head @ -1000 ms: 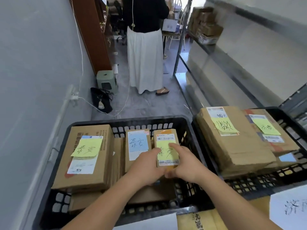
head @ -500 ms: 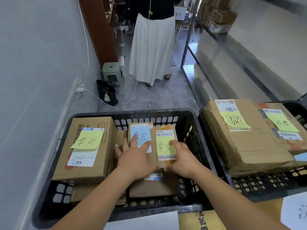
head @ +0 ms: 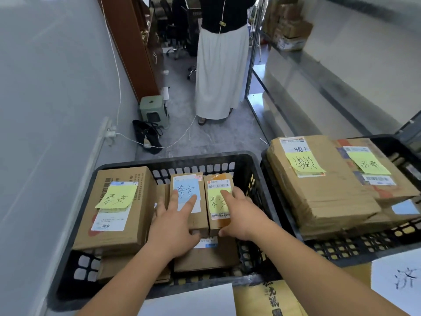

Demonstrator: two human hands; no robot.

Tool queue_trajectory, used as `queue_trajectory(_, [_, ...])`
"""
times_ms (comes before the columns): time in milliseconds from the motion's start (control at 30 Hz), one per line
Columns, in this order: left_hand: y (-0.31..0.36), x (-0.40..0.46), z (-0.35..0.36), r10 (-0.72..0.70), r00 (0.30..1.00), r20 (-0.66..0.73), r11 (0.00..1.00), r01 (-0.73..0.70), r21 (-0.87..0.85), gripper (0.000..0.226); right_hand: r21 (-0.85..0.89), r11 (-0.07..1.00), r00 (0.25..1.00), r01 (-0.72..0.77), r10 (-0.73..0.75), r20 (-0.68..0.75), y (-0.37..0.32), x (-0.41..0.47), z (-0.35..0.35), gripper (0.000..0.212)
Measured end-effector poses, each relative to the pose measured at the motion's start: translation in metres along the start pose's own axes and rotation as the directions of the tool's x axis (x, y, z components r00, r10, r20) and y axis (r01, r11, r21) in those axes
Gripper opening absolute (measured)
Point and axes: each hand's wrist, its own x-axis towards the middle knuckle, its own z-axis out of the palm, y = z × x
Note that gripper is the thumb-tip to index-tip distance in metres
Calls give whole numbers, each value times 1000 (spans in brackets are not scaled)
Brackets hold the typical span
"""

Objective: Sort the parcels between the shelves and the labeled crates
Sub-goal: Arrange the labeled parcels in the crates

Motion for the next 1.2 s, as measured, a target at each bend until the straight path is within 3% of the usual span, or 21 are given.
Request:
queue_trajectory(200, [-1, -16, -15, 61, 996, -64, 998, -60, 23, 107, -147, 987, 996, 59, -68, -52, -16, -31, -28, 116])
queue_trajectory(633, [80, -74, -36, 295, 943, -156, 955, -287, 72, 100, -67, 998, 981, 5, -18, -195, 17, -157, -53, 96])
queue_trajectory(967, [249, -179, 3, 549, 821, -159, 836, -533, 133, 102, 25, 981, 937, -194, 193, -290, 145, -338, -35, 97])
queue_trajectory(1200, [387, -262, 61, 729, 682, -58, 681, -714, 161, 99, 135, 902, 833, -409, 430, -348, 254, -486, -3, 96])
